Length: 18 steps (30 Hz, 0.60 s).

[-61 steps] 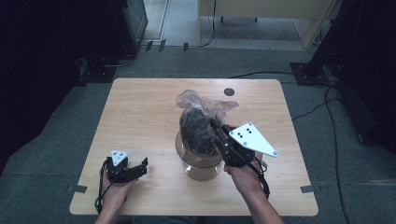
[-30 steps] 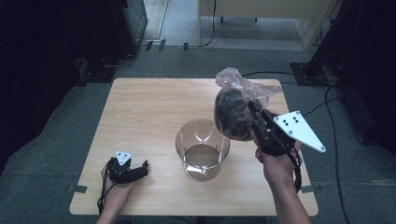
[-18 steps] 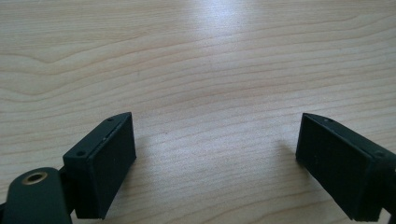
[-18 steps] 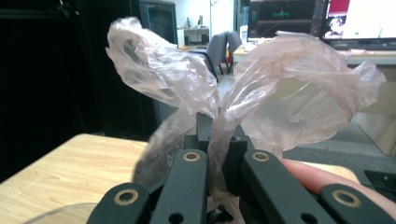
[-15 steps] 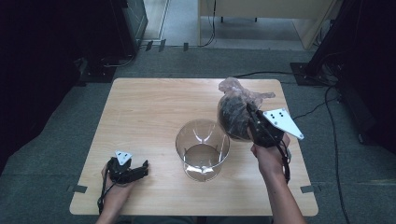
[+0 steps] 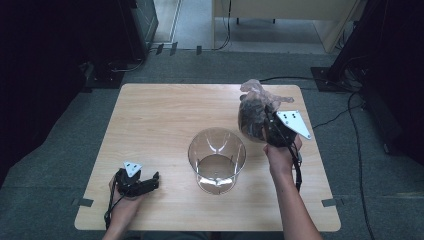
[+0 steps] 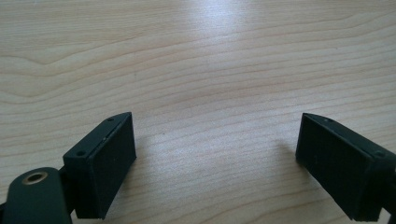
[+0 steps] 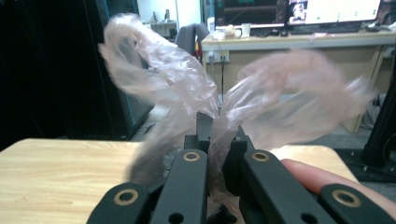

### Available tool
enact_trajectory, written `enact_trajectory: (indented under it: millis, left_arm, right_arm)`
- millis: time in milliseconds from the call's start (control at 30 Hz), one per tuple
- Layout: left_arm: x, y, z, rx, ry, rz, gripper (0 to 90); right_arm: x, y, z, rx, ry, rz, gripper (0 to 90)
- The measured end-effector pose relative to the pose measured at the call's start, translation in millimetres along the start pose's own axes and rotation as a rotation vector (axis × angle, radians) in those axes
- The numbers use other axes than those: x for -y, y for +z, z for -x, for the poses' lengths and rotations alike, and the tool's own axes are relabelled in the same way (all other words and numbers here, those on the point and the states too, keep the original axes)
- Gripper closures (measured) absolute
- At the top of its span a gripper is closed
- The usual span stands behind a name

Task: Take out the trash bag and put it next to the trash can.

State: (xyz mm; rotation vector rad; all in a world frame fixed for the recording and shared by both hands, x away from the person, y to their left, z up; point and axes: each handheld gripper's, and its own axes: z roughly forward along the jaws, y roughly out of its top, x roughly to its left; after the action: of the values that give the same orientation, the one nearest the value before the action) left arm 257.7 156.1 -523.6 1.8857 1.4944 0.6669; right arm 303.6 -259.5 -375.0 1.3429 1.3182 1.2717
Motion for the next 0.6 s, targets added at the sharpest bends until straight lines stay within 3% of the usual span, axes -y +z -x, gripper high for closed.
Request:
enact_trajectory:
  millis: [167,333,400,600]
  left_arm:
    - [0.0,0.0,0.0,0.001,0.001,0.000,11.4]
    - [0.0,0.0,-0.1,0.001,0.003,0.000,11.4]
    - [0.1,0.1,0.0,0.001,0.001,0.002,11.4]
    - [0.1,-0.1,0.0,0.003,0.002,-0.001,11.4]
  right_arm:
    - [15.2,9.4,-4.8,-0.054,-0.016,-0.064,90.0]
    - [30.8,20.1,-12.1,-0.178,0.000,-0.149,90.0]
    - [36.6,23.7,-11.4,-0.248,0.026,-0.175,87.6]
    - [53.2,21.2,3.6,-0.355,0.091,-0.203,72.2]
